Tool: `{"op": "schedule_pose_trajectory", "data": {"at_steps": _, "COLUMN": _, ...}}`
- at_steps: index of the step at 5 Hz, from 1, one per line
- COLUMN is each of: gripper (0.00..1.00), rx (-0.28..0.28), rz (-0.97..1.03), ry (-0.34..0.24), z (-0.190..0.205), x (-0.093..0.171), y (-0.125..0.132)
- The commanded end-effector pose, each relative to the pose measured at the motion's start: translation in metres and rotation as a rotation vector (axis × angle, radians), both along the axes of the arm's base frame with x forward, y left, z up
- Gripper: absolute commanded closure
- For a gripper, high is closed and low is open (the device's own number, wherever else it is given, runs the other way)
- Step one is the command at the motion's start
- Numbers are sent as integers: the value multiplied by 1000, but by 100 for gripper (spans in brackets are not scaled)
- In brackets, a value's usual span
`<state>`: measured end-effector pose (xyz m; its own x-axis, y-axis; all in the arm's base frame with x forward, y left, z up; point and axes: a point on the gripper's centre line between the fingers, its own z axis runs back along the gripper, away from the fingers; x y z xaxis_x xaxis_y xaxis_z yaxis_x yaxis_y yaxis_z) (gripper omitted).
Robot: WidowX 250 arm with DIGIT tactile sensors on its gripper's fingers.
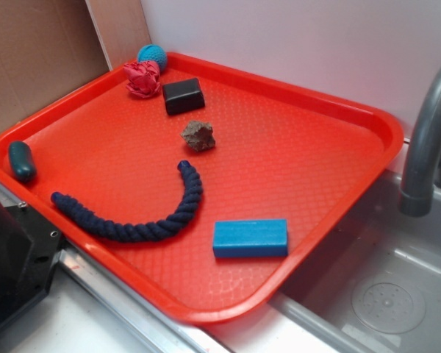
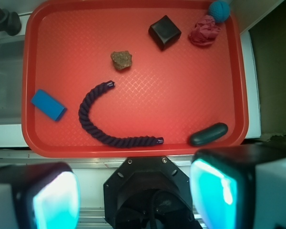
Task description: Grab the blue block.
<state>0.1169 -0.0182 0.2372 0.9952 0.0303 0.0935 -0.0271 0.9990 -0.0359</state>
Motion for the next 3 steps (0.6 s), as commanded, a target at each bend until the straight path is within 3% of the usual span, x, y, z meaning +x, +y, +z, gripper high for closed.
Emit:
{"op": "schedule_pose_trajectory", "data": {"at_steps": 1, "gripper": 0, "rx": 0, "rz": 0, "ry": 0, "z": 0, "x": 0, "y": 0}}
{"op": "schedule_pose_trajectory", "data": {"at_steps": 2, "gripper": 0, "rx": 92, "rz": -251, "ry": 11, "z": -36, "x": 23, "y": -50}}
{"op": "schedule_pose_trajectory", "data": {"at_steps": 3, "gripper": 0, "rx": 61, "rz": -500, "ry": -25, "z": -78, "x": 31, "y": -106}}
